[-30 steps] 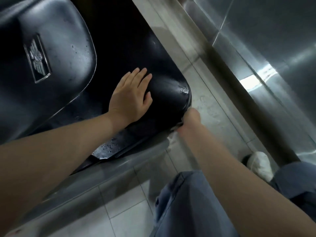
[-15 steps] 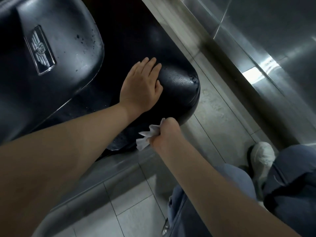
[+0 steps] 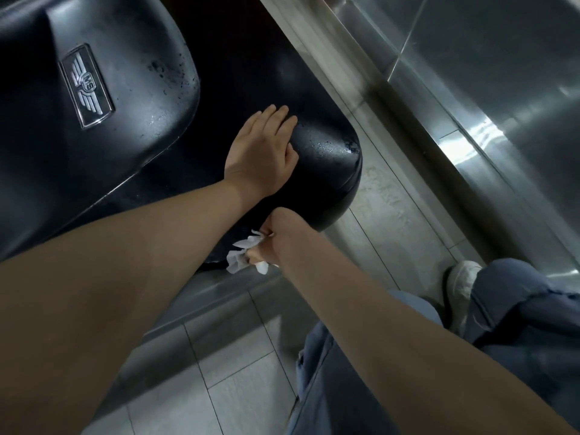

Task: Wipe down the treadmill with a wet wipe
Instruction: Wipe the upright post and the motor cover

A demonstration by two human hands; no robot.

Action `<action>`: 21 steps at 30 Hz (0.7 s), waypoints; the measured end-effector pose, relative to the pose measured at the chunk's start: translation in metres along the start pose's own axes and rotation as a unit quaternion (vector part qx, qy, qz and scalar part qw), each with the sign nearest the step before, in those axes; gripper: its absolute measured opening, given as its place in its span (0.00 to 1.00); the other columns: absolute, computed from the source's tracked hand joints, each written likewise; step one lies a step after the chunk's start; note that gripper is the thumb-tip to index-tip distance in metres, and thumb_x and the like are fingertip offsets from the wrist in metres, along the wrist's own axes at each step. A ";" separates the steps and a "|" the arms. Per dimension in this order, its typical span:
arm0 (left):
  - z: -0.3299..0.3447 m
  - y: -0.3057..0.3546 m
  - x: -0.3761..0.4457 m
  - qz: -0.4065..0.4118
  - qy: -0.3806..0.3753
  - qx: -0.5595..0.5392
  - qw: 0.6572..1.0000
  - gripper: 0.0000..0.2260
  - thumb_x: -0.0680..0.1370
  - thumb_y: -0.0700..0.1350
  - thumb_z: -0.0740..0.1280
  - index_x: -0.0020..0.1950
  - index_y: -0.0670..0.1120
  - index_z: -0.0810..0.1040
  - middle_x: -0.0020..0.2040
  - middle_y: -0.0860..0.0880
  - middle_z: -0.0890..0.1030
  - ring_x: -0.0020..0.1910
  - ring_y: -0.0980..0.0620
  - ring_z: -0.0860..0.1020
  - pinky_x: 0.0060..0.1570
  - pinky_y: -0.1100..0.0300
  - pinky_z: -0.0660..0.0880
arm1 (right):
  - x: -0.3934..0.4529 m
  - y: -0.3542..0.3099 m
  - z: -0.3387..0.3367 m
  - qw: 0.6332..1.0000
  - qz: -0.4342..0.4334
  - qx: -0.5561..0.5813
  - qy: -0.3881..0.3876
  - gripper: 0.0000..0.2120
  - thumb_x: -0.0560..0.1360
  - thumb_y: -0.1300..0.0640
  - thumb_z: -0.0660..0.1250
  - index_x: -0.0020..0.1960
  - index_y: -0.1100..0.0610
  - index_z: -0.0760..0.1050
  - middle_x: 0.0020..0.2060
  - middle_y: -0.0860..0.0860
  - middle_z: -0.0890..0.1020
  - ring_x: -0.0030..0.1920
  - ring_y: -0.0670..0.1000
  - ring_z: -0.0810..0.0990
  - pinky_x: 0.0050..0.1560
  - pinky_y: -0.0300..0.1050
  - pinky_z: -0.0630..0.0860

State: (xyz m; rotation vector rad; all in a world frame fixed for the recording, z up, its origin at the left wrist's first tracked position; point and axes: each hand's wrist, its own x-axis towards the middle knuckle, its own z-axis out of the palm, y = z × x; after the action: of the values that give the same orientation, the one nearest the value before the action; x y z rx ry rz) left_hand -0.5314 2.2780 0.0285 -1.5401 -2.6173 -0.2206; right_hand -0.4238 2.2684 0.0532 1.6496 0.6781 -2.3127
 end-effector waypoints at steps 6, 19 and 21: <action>-0.006 0.003 -0.001 -0.003 -0.016 -0.006 1.000 0.24 0.81 0.47 0.53 0.77 0.43 0.66 0.77 0.44 0.66 0.77 0.47 0.60 0.78 0.53 0.53 | 0.024 -0.021 -0.054 0.992 -0.015 0.110 0.056 0.14 0.84 0.62 0.47 0.58 0.68 0.68 0.50 0.57 0.72 0.43 0.55 0.77 0.48 0.41 0.80; -0.044 -0.027 -0.024 -0.119 -0.071 -0.067 0.988 0.24 0.81 0.42 0.59 0.78 0.42 0.63 0.80 0.46 0.59 0.79 0.47 0.55 0.78 0.55 0.48 | -0.034 -0.105 -0.089 0.988 -0.135 0.064 0.024 0.11 0.79 0.71 0.50 0.52 0.63 0.70 0.39 0.51 0.74 0.38 0.48 0.76 0.29 0.41 0.73; -0.044 -0.041 -0.048 -0.162 -0.019 -0.070 0.984 0.26 0.78 0.47 0.56 0.76 0.40 0.66 0.78 0.43 0.64 0.77 0.44 0.61 0.77 0.50 0.55 | -0.048 -0.119 -0.090 0.967 -0.241 -0.039 0.066 0.12 0.82 0.66 0.53 0.43 0.62 0.71 0.29 0.54 0.76 0.30 0.50 0.75 0.34 0.32 0.71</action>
State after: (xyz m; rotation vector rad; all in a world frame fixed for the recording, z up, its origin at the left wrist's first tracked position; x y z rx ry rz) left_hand -0.5435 2.2100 0.0611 -1.1511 -2.9286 -0.4117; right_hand -0.3834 2.4114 0.1027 1.7690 1.3122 -2.4508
